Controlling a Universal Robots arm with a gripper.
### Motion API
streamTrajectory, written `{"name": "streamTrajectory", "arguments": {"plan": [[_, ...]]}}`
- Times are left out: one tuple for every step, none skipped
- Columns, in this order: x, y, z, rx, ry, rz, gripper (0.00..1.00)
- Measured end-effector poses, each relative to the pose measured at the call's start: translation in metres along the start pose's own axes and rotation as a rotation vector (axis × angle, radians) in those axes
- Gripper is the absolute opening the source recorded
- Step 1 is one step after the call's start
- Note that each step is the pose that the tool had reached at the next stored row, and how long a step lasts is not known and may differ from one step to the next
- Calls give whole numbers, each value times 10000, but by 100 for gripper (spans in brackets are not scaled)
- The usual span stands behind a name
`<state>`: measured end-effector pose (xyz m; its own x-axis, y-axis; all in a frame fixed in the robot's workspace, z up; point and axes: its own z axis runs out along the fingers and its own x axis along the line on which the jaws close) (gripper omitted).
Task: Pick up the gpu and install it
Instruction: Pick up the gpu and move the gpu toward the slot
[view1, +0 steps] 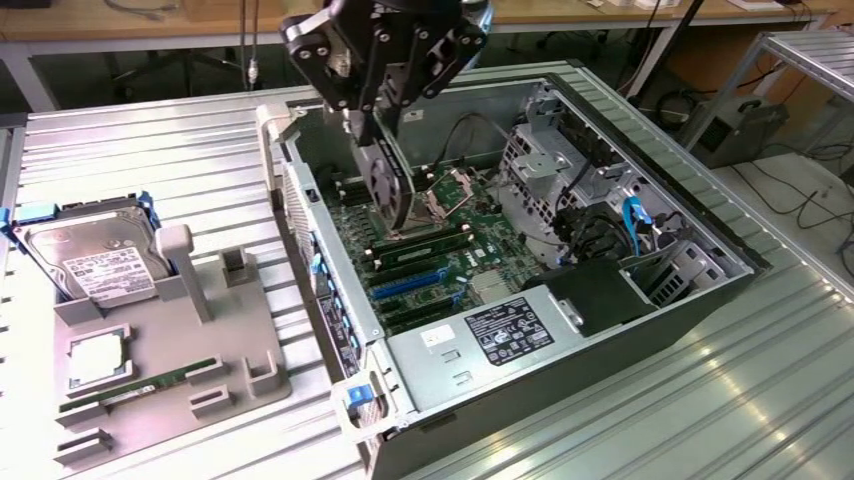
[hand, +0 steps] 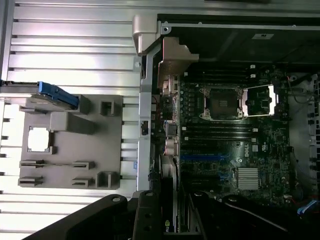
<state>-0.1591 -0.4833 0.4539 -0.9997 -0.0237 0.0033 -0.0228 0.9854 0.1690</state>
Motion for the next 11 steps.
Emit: {"name": "streamTrajectory", "arguments": {"plan": [[-67,-3,4,3,16,1,26],[-109,-5,10,11,22,3,26],[-166,-8,24,27,25,4,26],[-209,-11,37,39,26,3,26],[-253,-12,50,48,27,3,26],[-302,-13,67,56,27,4,26],[-345,-14,82,61,27,5,26],[-393,-14,101,65,27,4,26],[-441,-12,119,71,28,3,26],[-485,-10,138,76,28,4,26],[-543,-5,163,83,28,5,26]]}}
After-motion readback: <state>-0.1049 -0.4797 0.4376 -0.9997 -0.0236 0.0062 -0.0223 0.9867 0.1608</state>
